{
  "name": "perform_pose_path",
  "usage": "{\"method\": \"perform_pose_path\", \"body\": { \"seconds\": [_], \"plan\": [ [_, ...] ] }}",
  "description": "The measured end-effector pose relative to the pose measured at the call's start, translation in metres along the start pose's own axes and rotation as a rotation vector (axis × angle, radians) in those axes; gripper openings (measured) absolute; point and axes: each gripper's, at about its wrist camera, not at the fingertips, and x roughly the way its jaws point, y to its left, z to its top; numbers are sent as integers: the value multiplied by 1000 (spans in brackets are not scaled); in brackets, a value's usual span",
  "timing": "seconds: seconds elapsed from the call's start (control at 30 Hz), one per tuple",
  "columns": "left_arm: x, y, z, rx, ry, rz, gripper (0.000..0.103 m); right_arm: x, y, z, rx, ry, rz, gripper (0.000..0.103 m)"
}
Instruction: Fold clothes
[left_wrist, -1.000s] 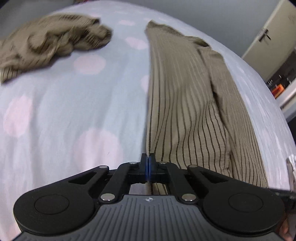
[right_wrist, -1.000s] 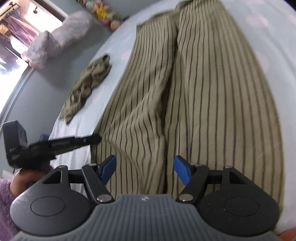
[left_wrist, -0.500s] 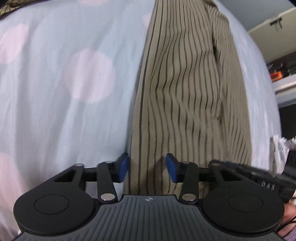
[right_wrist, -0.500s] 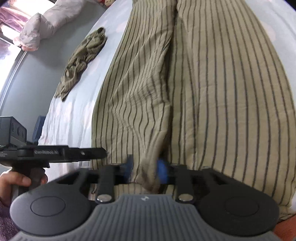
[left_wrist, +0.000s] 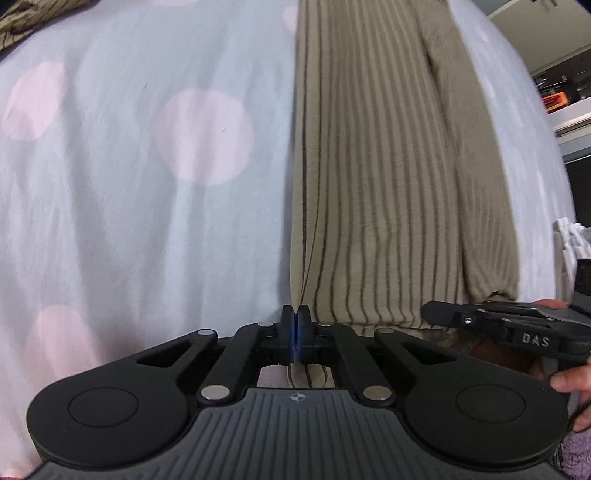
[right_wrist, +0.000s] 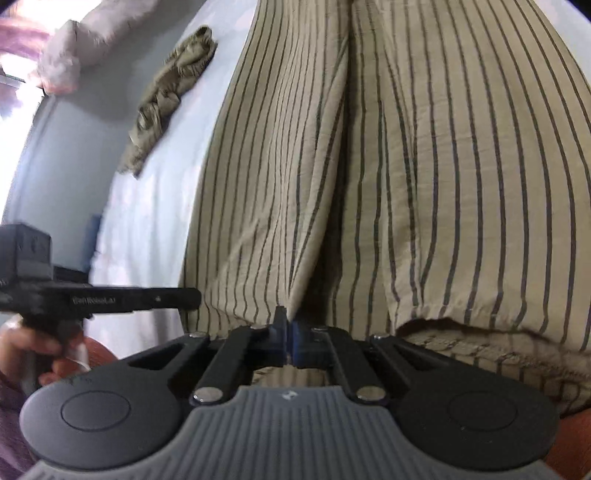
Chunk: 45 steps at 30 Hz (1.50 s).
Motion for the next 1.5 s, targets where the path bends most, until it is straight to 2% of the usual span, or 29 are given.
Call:
{"method": "perform_pose_path", "body": {
  "seconds": [0.1, 0.2, 0.27, 0.33, 0.43, 0.5, 0.57, 0.6, 0.7, 0.77, 0.8, 0.83, 0.9, 1.07, 1.37, 1.47, 1.5],
  "plan": [
    [-8, 3, -6, -18, -44, 1, 2, -6, 14, -7, -92, -8, -36, 11],
    [-15, 6, -11, -37, -88, 2, 6, -29, 20, -16, -134, -67, -45, 30],
    [-20, 8, -15, -49, -118, 3, 17, -51, 23, -23, -176, -133, -93, 33],
    [-25, 7, -18, -46, -150, 9, 22, -74, 24, -28, -229, -194, -168, 33],
    [-25, -5, -19, 12, -171, 46, 22, -90, 29, -28, -317, -247, -306, 34],
    [-20, -15, -17, 51, -165, 75, 22, -90, 32, -27, -367, -250, -379, 35],
    [-18, -16, -16, 71, -158, 94, 22, -76, 33, -24, -377, -216, -386, 35],
    [-18, -16, -17, 73, -156, 95, 22, -69, 33, -22, -380, -197, -387, 36],
    [-19, -14, -17, 57, -159, 79, 22, -36, 36, -12, -388, -130, -489, 35],
    [-19, -8, -17, 41, -158, 67, 22, -22, 32, -7, -371, -100, -522, 33],
    [-20, -7, -17, 36, -157, 61, 22, -16, 29, -4, -360, -86, -532, 17],
    [-20, -6, -17, 33, -156, 56, 22, -11, 27, -1, -349, -73, -541, 7],
    [-20, -5, -16, 34, -156, 47, 22, -14, 28, -2, -355, -91, -538, 4],
    [-16, -9, -14, 45, -150, 33, 22, -34, 45, -14, -420, -184, -458, 3],
    [-14, -11, -13, 40, -127, 38, 22, -13, 43, -15, -476, -79, -496, 4],
    [-13, -10, -11, 37, -121, 35, 22, -16, 44, -18, -490, -69, -470, 10],
    [-13, -10, -11, 39, -121, 36, 22, -19, 45, -20, -493, -73, -454, 15]
  ]
}}
